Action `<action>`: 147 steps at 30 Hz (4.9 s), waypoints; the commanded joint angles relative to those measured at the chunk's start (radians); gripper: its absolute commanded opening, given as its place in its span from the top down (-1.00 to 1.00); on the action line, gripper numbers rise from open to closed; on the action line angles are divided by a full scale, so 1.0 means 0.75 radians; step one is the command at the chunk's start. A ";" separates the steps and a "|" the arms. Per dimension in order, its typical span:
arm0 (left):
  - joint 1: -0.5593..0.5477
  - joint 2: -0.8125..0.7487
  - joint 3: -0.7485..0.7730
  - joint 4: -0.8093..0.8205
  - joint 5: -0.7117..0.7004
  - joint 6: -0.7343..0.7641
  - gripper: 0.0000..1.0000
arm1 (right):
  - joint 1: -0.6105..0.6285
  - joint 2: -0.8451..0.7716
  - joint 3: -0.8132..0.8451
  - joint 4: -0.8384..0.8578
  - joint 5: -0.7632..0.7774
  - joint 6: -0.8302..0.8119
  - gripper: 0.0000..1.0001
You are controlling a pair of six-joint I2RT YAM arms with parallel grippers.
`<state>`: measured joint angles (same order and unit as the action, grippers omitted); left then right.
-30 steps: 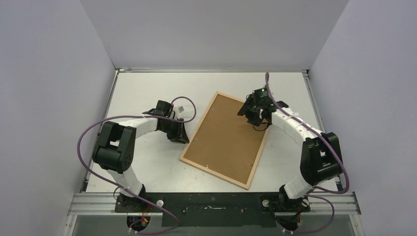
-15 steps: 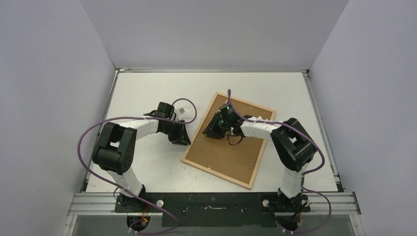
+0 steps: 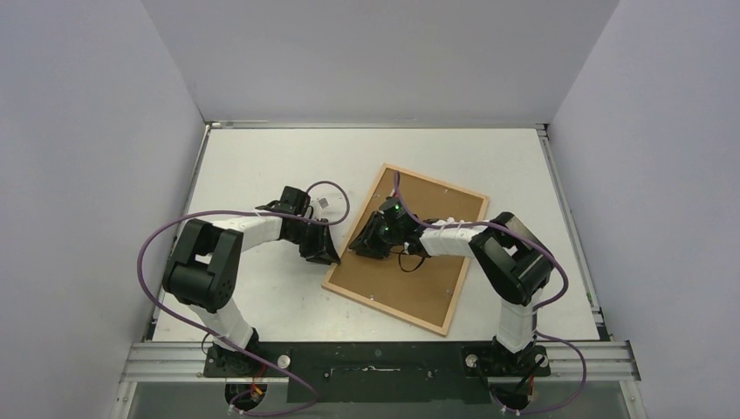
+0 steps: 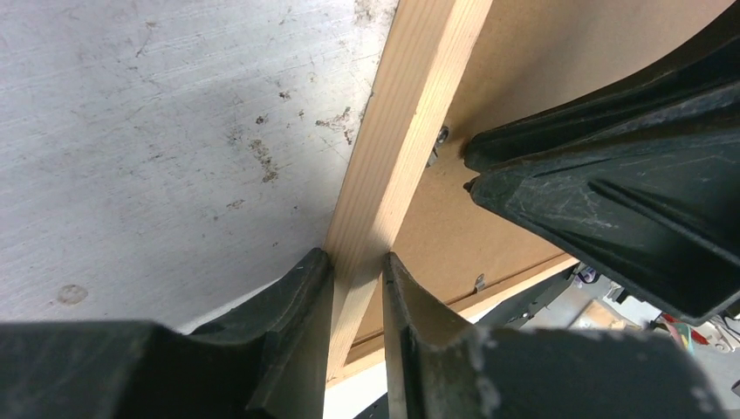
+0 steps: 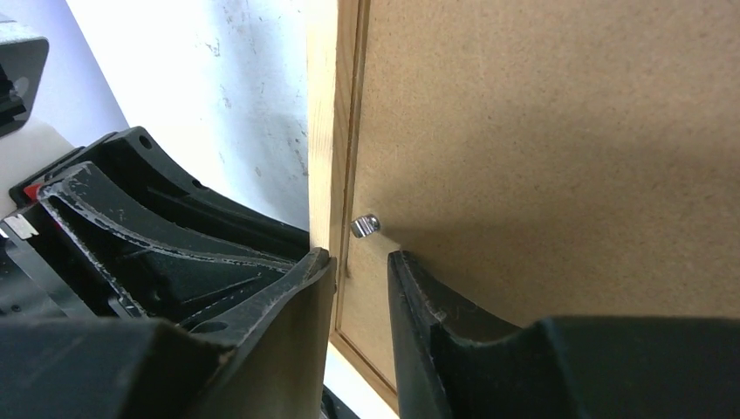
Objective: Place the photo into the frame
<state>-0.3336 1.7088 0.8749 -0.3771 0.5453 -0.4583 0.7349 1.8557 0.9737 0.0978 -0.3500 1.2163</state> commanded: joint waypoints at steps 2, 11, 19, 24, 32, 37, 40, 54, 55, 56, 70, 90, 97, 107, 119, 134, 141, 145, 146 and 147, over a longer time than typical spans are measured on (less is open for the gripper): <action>-0.016 -0.023 -0.045 -0.003 -0.091 -0.028 0.66 | 0.042 -0.005 -0.044 0.116 0.043 -0.013 0.46; -0.026 -0.036 -0.053 -0.037 -0.107 -0.026 0.71 | 0.088 0.038 -0.054 0.084 0.159 0.018 0.64; -0.028 -0.021 -0.072 -0.035 -0.105 -0.034 0.73 | 0.098 0.039 -0.093 0.054 0.239 0.015 0.43; -0.036 -0.011 -0.072 -0.031 -0.102 -0.040 0.74 | 0.098 0.063 -0.109 0.143 0.238 0.050 0.48; -0.044 0.000 -0.066 -0.031 -0.097 -0.041 0.75 | 0.096 0.029 -0.161 0.309 0.242 0.044 0.32; -0.044 0.004 -0.061 -0.035 -0.087 -0.041 0.74 | 0.098 0.067 -0.158 0.408 0.228 0.046 0.32; -0.044 0.008 -0.057 -0.038 -0.085 -0.040 0.75 | 0.098 0.071 -0.165 0.427 0.227 0.045 0.32; -0.044 0.024 -0.049 -0.046 -0.087 -0.044 0.76 | 0.088 0.087 -0.189 0.464 0.287 0.035 0.30; -0.044 0.026 -0.048 -0.045 -0.087 -0.045 0.76 | 0.088 0.087 -0.191 0.467 0.290 0.036 0.29; -0.044 0.027 -0.048 -0.044 -0.087 -0.047 0.76 | 0.088 0.090 -0.193 0.474 0.291 0.037 0.29; -0.044 0.032 -0.032 -0.092 -0.165 -0.040 0.63 | 0.084 0.126 -0.301 0.810 0.254 0.079 0.08; -0.044 0.064 -0.038 -0.094 -0.170 -0.056 0.75 | 0.065 0.175 -0.343 1.079 0.326 0.090 0.17; -0.040 0.029 0.001 -0.091 -0.152 -0.056 0.50 | 0.057 -0.053 -0.372 0.770 0.447 0.016 0.17; -0.040 0.103 0.127 -0.075 -0.130 0.022 0.44 | 0.078 -0.154 -0.113 0.113 0.480 -0.196 0.30; -0.040 0.112 0.144 -0.090 -0.144 0.020 0.78 | 0.110 -0.156 0.097 -0.254 0.494 -1.034 0.32; 0.014 0.148 0.107 -0.004 0.062 -0.136 0.66 | 0.289 -0.126 0.096 -0.106 0.550 -1.609 0.20; 0.066 0.180 0.081 0.013 0.110 -0.160 0.68 | 0.330 -0.094 0.116 -0.111 0.661 -1.823 0.22; 0.086 0.205 0.066 0.010 0.124 -0.158 0.75 | 0.332 -0.091 0.076 -0.046 0.657 -1.912 0.22; 0.088 0.208 0.063 0.009 0.125 -0.158 0.75 | 0.332 -0.087 0.071 -0.032 0.648 -1.924 0.21; 0.090 0.212 0.061 0.010 0.125 -0.158 0.76 | 0.331 -0.080 0.071 -0.027 0.639 -1.932 0.20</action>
<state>-0.2794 1.8313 0.9440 -0.3981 0.6888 -0.5594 0.9768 1.7821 1.0267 -0.0101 0.1085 -0.1448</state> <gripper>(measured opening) 0.227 0.394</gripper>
